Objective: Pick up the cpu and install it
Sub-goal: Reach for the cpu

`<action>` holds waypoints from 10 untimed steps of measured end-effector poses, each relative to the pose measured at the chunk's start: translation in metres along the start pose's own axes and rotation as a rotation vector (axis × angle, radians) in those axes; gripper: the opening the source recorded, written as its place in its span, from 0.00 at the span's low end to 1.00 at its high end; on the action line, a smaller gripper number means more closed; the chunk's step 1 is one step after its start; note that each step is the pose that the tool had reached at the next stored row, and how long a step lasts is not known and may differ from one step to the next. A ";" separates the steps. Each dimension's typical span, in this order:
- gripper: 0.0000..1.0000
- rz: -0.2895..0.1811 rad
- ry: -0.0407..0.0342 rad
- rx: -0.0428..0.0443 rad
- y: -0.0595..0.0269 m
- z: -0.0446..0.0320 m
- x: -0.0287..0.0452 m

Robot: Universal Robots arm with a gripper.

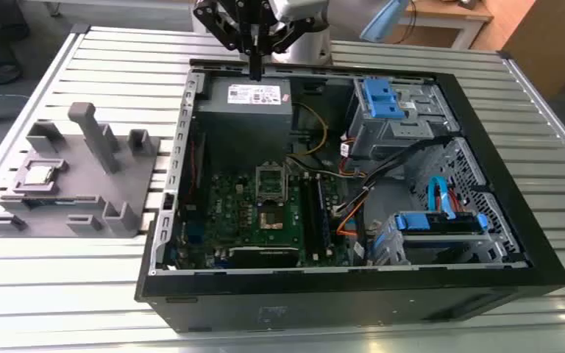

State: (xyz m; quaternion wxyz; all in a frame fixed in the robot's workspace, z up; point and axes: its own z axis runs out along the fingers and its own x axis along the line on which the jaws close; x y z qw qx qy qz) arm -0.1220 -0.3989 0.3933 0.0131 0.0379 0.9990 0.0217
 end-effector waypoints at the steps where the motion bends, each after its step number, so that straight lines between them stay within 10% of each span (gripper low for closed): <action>1: 0.11 0.000 0.0000 0.0000 0.0000 0.0000 0.0000; 10: 0.11 0.000 0.0000 0.0000 -0.0001 0.0000 0.0011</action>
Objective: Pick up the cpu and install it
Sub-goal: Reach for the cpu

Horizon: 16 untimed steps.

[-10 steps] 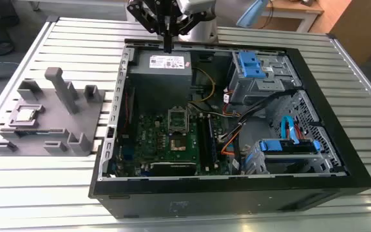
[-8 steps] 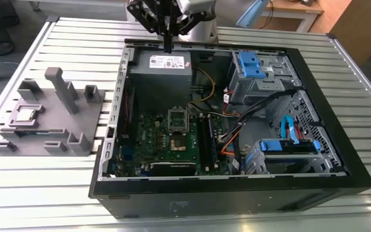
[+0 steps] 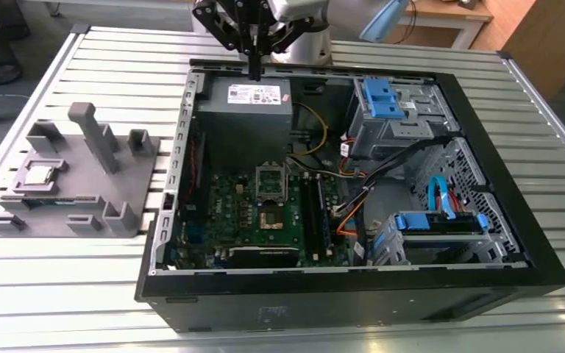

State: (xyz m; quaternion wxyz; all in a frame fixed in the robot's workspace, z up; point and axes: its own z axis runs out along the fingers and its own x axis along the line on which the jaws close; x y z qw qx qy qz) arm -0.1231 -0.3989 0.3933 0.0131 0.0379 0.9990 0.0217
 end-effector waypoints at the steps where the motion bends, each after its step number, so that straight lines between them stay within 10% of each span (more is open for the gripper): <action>1: 0.11 0.000 0.0000 0.0000 -0.0001 0.0000 0.0006; 16: 0.11 0.000 -0.0003 -0.0001 -0.0013 -0.0005 0.0172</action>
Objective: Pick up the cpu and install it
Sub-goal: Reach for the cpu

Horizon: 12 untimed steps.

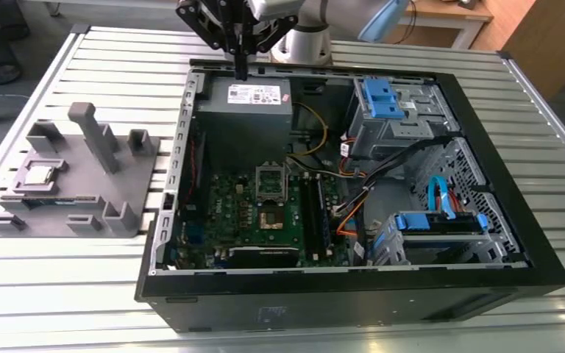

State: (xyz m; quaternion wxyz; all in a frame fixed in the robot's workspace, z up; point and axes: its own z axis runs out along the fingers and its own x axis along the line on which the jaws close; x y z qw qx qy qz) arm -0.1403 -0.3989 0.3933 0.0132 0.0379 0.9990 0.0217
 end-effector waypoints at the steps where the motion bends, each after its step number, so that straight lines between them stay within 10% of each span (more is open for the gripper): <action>1: 0.11 0.000 0.0000 0.0000 -0.0001 0.0000 0.0018; 12: 0.11 0.000 -0.0002 -0.0001 -0.0012 -0.0004 0.0165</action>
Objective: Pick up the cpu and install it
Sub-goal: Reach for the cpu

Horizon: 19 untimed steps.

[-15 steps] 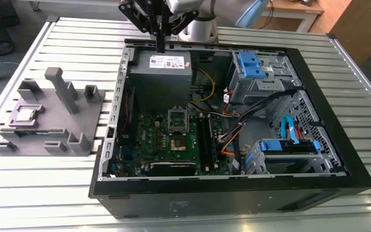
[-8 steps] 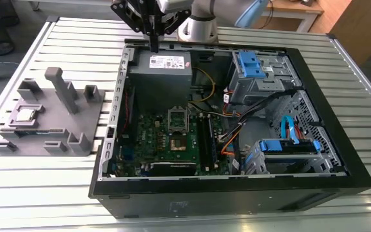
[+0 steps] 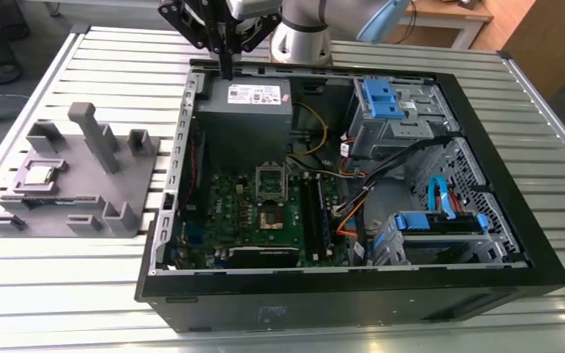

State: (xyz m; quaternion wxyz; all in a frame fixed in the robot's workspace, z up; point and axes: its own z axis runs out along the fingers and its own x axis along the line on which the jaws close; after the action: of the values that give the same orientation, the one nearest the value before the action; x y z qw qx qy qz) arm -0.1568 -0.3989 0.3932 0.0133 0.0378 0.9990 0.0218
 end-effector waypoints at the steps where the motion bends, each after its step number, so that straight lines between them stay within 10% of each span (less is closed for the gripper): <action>1: 0.11 0.000 0.0000 0.0001 -0.0001 0.0000 0.0004; 19: 0.11 0.000 0.0000 0.0000 -0.0009 -0.0003 0.0110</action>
State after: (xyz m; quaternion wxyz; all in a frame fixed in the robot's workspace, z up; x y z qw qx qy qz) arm -0.1679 -0.3989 0.3933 0.0133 0.0379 0.9990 0.0217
